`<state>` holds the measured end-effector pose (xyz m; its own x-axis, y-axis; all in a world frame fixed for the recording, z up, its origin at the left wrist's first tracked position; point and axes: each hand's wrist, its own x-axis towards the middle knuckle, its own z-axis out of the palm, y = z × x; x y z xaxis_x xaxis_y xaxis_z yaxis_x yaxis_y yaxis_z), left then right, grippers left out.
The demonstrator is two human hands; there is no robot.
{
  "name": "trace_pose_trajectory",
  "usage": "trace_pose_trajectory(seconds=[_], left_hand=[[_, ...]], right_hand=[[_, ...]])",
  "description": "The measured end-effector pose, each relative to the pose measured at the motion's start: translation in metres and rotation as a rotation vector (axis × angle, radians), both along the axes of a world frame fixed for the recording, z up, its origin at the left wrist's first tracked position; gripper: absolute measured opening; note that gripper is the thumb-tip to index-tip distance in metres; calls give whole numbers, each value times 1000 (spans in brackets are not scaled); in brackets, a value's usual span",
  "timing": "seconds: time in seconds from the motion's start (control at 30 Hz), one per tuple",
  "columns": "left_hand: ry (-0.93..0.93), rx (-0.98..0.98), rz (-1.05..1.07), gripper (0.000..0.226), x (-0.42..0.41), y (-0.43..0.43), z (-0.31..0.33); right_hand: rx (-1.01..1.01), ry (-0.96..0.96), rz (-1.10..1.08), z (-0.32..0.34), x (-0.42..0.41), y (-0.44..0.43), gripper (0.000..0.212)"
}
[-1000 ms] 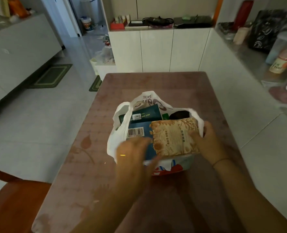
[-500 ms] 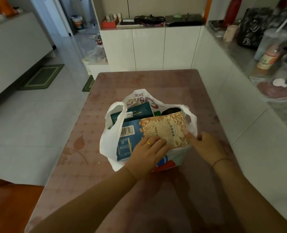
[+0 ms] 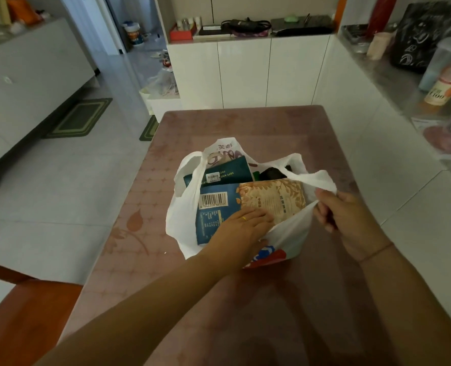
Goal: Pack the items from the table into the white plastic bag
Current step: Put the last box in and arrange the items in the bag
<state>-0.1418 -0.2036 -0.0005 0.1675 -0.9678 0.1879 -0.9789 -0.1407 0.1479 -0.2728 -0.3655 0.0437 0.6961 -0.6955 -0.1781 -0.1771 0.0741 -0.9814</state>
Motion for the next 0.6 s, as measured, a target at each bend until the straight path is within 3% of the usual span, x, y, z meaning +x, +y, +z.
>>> trace_pose_trajectory(seconds=[0.1,0.23,0.33,0.4,0.47,0.53,0.6], left_hand=[[60,26,37,44,-2,18,8],[-117,28,172,42,6,65,12],[-186,12,269,40,18,91,8],[-226,-3,265,39,21,98,6],[-252,-51,230,35,23,101,5],[-260,-129,203,27,25,102,5],[-254,-209,194,18,27,101,7]], right_hand=[[74,-12,-8,-2,6,4,46],[79,7,-25,4,15,9,44],[4,-6,142,5,21,26,35],[-241,-7,330,0,30,51,22],[-663,-1,435,-10,47,72,22],[-1024,94,500,-23,70,83,51],[-1189,283,538,-32,88,86,80]])
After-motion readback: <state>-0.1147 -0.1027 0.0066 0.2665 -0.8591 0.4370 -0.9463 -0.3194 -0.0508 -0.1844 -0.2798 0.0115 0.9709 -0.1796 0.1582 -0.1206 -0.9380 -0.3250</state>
